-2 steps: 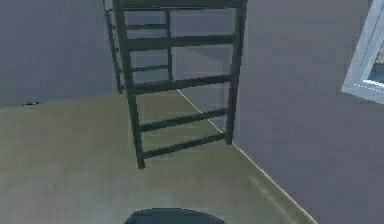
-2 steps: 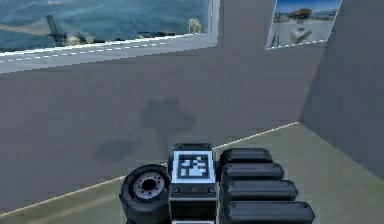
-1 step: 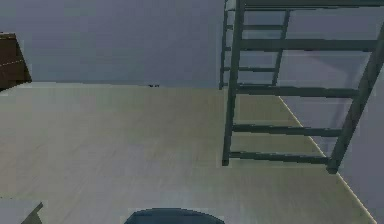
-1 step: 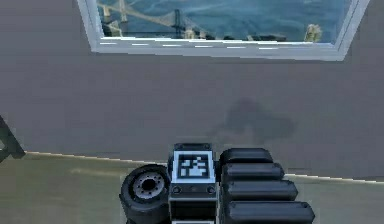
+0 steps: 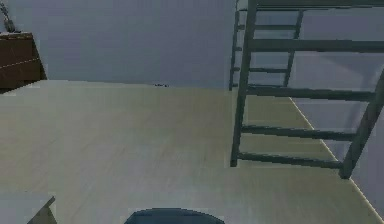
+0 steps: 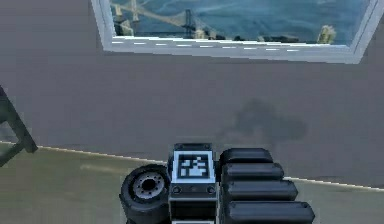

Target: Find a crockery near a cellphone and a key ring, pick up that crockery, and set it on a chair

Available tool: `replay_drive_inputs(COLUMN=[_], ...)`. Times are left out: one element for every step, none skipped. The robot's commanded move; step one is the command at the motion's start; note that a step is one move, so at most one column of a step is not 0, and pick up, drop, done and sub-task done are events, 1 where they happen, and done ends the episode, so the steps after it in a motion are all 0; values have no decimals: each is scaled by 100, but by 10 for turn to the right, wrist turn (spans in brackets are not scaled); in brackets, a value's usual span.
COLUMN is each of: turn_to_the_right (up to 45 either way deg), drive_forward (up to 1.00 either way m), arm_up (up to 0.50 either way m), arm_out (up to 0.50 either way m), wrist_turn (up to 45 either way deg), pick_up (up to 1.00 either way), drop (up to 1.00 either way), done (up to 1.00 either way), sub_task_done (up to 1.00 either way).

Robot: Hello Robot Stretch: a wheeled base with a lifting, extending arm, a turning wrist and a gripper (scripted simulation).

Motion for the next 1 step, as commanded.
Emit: replay_drive_inputs(turn_to_the_right=[450], drive_forward=[0], arm_up=[0], arm_out=[0], wrist_turn=[0], pick_up=[0], drop=[0], done=[0], sub_task_done=[0])
